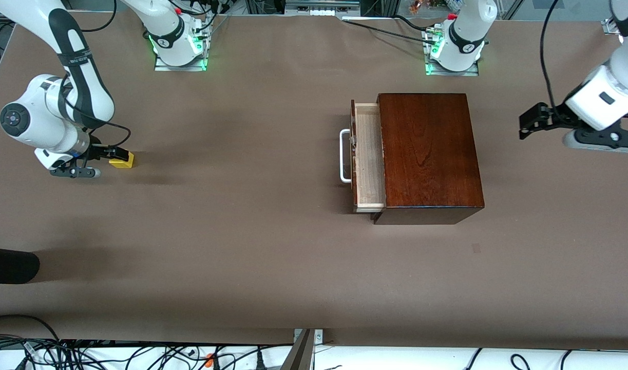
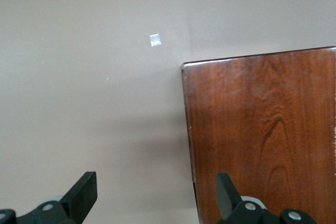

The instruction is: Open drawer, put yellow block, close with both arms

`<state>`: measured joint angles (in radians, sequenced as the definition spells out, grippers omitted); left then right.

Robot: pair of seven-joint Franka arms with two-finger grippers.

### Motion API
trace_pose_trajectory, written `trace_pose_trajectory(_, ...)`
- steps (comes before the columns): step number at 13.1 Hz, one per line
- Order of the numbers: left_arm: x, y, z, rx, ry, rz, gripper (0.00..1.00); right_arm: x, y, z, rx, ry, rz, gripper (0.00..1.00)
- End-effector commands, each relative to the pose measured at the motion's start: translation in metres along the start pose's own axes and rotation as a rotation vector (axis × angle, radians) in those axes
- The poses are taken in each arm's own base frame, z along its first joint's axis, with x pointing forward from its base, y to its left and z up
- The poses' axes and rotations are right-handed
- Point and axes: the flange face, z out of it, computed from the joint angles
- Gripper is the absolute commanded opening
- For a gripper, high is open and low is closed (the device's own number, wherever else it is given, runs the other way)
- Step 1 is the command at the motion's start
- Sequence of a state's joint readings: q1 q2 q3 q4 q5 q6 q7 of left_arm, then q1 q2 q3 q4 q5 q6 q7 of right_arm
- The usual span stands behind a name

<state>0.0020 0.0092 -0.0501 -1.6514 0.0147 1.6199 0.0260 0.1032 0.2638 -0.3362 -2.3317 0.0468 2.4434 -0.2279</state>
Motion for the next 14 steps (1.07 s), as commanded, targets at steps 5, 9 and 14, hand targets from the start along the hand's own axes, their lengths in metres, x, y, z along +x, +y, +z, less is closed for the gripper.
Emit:
trace_pose_trajectory(5, -0.009, -0.008, -0.003, -0.008, -0.025, 0.010, 1.00, -0.003, 0.000, 0.016, -0.002, 0.004, 0.023, 0.98)
trace_pose_trajectory(9, -0.009, -0.008, -0.004, -0.008, -0.022, 0.010, 1.00, -0.003, 0.000, 0.022, -0.005, -0.006, 0.023, 0.78)
trace_pose_trajectory(14, -0.010, -0.009, -0.005, -0.008, -0.025, 0.007, 1.00, -0.003, 0.000, 0.019, -0.002, -0.009, -0.013, 0.34)
